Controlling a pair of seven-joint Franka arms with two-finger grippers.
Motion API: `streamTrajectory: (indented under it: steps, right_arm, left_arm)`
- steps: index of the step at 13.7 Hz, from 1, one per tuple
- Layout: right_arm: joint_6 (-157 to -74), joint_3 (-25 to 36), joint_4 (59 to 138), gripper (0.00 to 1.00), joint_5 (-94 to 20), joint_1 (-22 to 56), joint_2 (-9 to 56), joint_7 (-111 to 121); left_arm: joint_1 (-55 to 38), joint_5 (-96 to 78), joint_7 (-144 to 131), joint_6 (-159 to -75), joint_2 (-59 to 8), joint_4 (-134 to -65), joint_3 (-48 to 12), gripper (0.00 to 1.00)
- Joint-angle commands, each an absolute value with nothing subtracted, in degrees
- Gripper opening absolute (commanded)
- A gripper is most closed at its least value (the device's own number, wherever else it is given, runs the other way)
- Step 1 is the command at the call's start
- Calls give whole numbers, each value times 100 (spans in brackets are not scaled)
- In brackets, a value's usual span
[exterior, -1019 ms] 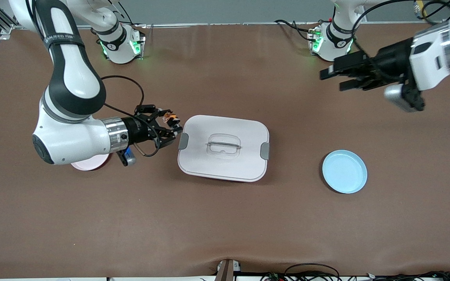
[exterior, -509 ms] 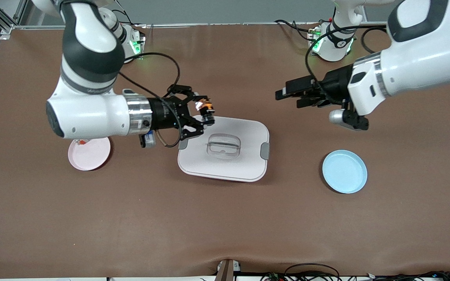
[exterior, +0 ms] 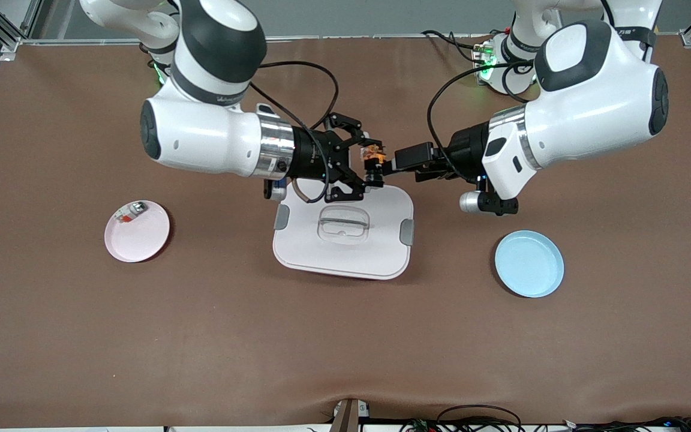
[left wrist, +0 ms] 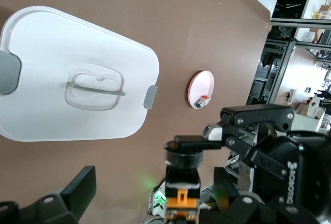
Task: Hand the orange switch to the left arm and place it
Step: 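Grasp the switch with the left gripper above the white box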
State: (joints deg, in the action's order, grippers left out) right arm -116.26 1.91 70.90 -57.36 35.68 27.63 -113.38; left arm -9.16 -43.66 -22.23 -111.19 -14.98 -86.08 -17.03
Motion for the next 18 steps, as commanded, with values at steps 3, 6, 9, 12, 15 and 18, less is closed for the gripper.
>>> streamTrajectory:
  steps: [3,6,9,12,15,18]
  right_arm:
    - [-12040,255,6892,0,-5862,3823,2917,-11619]
    - [-12146,255,6452,0,-5862,3893,3277,-11804]
    - [-12689,255,6381,0,-5862,4043,3454,-11874]
    - [-12788,255,6276,0,-5862,4087,3577,-11874]
    - [-12788,255,6267,0,-5862,4087,3586,-11874]
    - [-12788,255,6249,0,-5862,4087,3586,-11918]
  left_arm:
    - [-923,-4588,-2285,-11180,-1591,-8543,-1696,100]
    - [-914,-4535,-2355,-11171,-1565,-8552,-1696,100]
    - [-914,-4491,-2417,-11145,-1538,-8561,-1696,100]
    - [-879,-4176,-2295,-11057,-1521,-8561,-1696,100]
    - [-791,-3999,-1690,-10715,-1529,-8569,-1653,100]
    - [-615,-3999,-1355,-10556,-1529,-8569,-1644,100]
